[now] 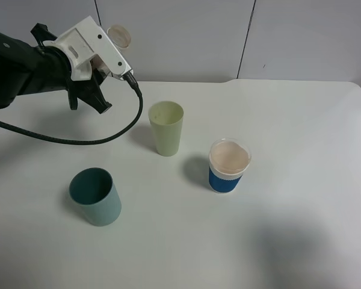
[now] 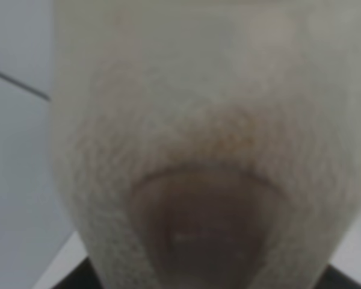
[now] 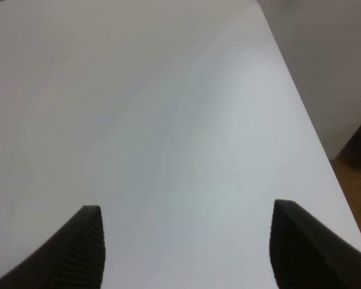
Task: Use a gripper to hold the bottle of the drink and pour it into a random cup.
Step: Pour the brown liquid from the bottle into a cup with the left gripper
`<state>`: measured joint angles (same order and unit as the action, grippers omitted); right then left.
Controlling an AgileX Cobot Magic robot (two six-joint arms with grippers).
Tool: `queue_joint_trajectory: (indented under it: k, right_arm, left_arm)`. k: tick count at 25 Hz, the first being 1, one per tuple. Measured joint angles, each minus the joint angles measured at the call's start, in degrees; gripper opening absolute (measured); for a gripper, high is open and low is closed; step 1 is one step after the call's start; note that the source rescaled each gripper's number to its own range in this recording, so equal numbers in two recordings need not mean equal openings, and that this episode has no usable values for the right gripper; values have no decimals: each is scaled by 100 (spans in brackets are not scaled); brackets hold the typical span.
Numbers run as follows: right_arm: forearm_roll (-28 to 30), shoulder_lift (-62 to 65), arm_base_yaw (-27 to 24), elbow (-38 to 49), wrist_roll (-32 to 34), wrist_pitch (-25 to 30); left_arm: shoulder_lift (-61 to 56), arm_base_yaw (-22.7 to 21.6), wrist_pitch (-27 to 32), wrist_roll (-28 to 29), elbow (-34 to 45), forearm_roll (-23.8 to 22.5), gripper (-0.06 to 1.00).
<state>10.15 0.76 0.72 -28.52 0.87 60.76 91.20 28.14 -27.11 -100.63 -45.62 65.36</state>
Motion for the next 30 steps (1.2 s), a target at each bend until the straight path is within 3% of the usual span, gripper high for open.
queue_joint_trajectory:
  k: [5, 13, 30]
  right_arm:
    - [0, 0, 0, 0, 0, 0]
    - [0, 0, 0, 0, 0, 0]
    - [0, 0, 0, 0, 0, 0]
  left_arm:
    - [62, 211, -322, -493, 0, 398, 2]
    - [414, 834, -911, -873, 0, 503, 2]
    - [1382, 1317, -2052, -1094, 0, 593, 2]
